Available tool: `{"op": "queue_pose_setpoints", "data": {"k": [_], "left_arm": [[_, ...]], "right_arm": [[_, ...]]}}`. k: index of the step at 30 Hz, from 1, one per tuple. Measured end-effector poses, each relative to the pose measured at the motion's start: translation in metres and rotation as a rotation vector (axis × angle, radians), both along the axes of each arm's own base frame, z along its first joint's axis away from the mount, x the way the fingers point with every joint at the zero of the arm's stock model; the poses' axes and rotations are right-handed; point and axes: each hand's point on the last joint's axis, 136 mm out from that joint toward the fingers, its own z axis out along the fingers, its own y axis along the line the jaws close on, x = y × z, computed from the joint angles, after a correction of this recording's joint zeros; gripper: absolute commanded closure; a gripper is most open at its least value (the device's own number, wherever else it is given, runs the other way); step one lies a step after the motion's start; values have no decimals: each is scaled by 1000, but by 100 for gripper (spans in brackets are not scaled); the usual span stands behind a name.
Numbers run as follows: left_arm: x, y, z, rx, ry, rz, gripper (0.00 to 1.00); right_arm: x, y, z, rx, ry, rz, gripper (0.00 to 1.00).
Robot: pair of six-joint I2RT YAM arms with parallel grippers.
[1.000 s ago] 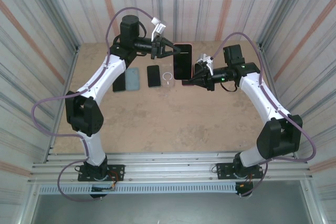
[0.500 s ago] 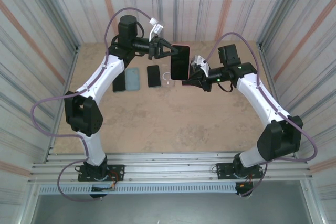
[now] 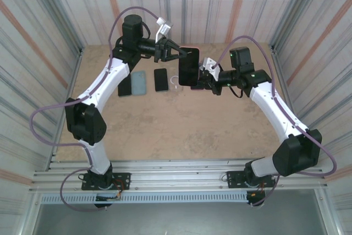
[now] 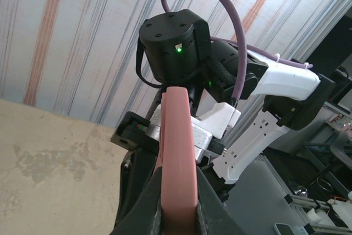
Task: Take the phone out of the phone case
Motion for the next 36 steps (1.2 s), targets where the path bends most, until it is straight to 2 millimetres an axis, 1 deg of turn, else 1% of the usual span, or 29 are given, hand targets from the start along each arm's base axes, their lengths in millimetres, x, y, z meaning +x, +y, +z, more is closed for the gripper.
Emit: {"op": "queue_pose_setpoints", "data": {"k": [4,7,9,10,15,17,20,25,32,36], "left_arm": [[0,0,1,2,9,1,100],[1,0,1,3,12,9,100],[3,0,1,5,17,19,100],[4,0,1,6,19,24,100],[6,-2,0,13,44,43,100],[6,-2,0,16,54,42,100],[7,-2,0,21,86,48,100],[18,-3,2,15,171,101,100],[40,-3,-5,-7,379,242,100],[54,1,-6,-51,486,331,100]], "right_arm": [[2,1,1,10,-5,-7,93],[3,1,0,31,13,-14,85],[2,1,1,66,34,-19,78],[2,2,2,84,43,-20,77],[1,9,17,194,51,-4,70],[2,11,23,229,50,-4,69],[2,12,26,265,65,-3,65],[7,10,28,328,126,-32,60],[14,10,21,452,282,-118,50],[21,8,24,545,379,-188,48]]}}
